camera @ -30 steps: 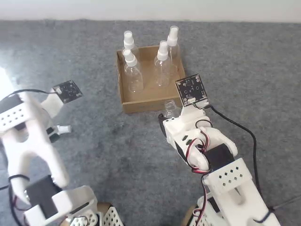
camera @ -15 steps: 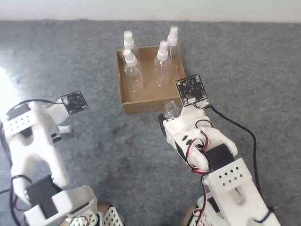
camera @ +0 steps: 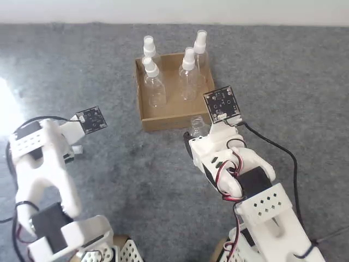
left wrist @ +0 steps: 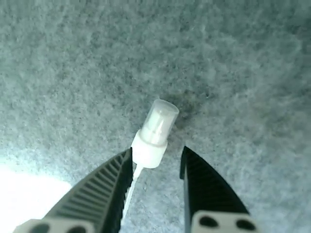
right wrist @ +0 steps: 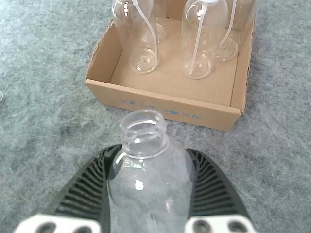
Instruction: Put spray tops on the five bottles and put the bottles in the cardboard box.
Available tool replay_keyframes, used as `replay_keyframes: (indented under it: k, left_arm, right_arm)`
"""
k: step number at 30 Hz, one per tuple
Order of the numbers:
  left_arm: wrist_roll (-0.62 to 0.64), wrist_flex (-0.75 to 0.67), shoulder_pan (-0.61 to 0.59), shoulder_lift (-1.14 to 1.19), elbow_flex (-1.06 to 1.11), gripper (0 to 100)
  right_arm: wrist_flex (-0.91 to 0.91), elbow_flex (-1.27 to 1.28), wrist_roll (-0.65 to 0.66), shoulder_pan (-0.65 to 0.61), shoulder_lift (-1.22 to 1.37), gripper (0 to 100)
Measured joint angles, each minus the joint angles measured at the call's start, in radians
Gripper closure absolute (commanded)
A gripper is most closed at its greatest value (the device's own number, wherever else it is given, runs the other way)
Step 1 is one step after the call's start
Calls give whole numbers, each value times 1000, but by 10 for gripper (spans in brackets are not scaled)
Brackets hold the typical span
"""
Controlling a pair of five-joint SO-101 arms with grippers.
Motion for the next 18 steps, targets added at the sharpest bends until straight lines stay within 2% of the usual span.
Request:
replay_keyframes:
  k: [5, 9, 18]
  left_arm:
    - [0, 0, 20, 69, 0, 852]
    - [0, 0, 25, 190, -86, 848]
    - [2, 207, 12, 388, -368, 848]
  right_arm:
    - [0, 0, 0, 0, 0, 963]
    - [0, 0, 0, 0, 0, 963]
    - [0, 0, 0, 0, 0, 962]
